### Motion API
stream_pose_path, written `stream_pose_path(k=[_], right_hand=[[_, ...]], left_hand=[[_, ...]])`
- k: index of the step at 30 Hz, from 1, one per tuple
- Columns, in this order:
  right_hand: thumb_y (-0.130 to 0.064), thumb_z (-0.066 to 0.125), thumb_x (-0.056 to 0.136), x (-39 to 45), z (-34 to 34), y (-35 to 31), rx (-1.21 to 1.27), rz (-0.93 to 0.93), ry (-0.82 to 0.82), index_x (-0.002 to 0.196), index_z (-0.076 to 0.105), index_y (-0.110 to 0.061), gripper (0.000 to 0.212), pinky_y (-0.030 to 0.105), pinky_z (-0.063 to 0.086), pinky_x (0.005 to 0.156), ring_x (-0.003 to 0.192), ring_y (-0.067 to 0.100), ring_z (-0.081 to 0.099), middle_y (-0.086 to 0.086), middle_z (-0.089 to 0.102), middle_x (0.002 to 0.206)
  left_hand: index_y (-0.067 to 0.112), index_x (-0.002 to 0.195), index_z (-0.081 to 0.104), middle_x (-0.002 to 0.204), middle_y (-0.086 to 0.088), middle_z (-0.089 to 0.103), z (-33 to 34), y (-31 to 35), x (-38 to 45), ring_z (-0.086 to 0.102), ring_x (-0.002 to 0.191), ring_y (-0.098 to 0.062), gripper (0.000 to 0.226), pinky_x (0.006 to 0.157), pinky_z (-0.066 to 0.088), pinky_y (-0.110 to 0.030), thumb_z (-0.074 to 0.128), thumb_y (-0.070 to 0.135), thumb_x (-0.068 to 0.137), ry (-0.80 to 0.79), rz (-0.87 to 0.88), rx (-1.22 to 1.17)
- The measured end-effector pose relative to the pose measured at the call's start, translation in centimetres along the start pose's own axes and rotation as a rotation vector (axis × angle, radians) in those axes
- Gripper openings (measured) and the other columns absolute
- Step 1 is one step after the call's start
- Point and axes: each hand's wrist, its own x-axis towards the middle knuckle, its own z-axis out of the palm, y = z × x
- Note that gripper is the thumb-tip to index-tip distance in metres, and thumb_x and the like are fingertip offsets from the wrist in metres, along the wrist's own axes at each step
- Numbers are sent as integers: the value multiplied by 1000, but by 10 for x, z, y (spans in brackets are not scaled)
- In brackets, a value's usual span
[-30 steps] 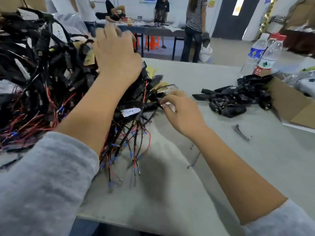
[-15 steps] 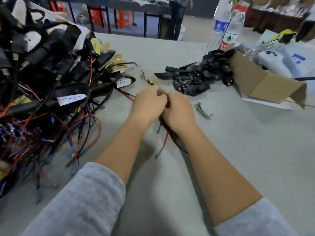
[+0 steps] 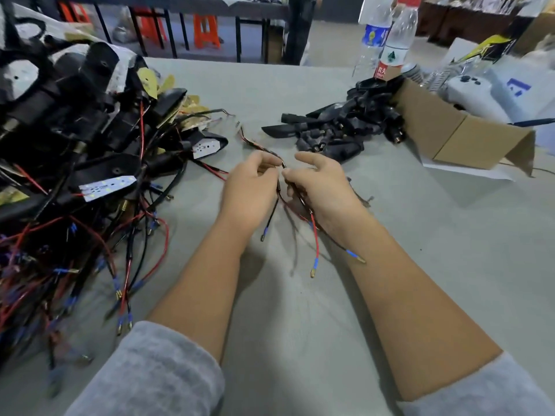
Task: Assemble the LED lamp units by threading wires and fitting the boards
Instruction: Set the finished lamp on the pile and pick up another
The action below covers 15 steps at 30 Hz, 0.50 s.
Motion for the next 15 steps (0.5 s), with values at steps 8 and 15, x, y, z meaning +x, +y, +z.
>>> stream_pose_path(k=[8, 15], right_hand=[[-6, 59, 92, 1, -21, -10, 58, 107, -126, 90, 69, -9, 12, 13, 33, 44, 51, 5, 45, -4, 59, 64], [-2, 53, 97, 7, -24, -4, 382, -129, 21, 81, 58, -9, 19, 17, 42, 47, 50, 7, 50, 1, 58, 69]], left_hand=[[31, 96, 70, 91, 21, 69, -2, 12, -4, 59, 83, 9, 31, 75, 46, -19, 49, 9, 91, 45, 68, -154], [19, 99, 66, 89, 2, 72, -4, 24, -15, 70, 70, -12, 23, 62, 57, -25, 44, 13, 100, -226, -119, -465]])
